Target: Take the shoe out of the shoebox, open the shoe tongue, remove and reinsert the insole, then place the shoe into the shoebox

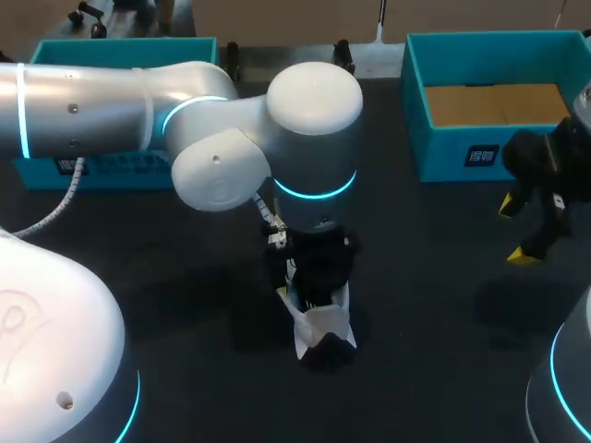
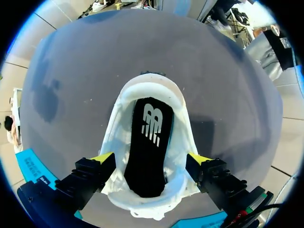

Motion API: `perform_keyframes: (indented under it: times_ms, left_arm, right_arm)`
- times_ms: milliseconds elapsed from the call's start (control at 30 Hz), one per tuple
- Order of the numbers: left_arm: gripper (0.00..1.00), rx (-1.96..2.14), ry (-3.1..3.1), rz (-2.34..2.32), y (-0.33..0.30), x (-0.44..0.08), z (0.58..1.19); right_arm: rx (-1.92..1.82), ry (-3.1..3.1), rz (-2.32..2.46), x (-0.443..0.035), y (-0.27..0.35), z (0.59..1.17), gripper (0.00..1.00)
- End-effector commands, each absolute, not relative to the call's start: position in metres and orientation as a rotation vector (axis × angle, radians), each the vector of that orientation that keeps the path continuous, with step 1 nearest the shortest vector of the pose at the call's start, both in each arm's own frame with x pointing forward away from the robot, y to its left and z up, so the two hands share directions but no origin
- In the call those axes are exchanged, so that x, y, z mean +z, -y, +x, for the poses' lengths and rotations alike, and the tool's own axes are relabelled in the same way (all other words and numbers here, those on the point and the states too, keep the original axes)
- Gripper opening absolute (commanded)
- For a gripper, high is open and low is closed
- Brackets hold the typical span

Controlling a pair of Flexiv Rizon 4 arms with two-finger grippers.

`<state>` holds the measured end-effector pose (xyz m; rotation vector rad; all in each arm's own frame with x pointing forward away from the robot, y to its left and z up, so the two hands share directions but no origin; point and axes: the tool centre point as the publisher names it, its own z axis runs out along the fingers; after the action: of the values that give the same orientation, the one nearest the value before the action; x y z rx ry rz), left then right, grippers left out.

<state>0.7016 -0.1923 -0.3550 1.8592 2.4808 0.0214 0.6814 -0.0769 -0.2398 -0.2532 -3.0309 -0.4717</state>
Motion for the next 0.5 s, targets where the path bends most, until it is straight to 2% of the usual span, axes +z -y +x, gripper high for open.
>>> perform_keyframes:
  times_ms: [33, 500]
  left_arm:
    - [1.00, -0.022, -2.479, 1.872, 0.184, -0.352, 0.707]
    - [1.00, -0.004, -2.464, 1.885, 0.189, -0.350, 0.715]
  right_arm:
    - [-0.468, 3.033, -0.254, -0.240, 0.077, 0.681, 1.00]
    - [-0.468, 3.033, -0.254, -0.240, 0.077, 0.681, 1.00]
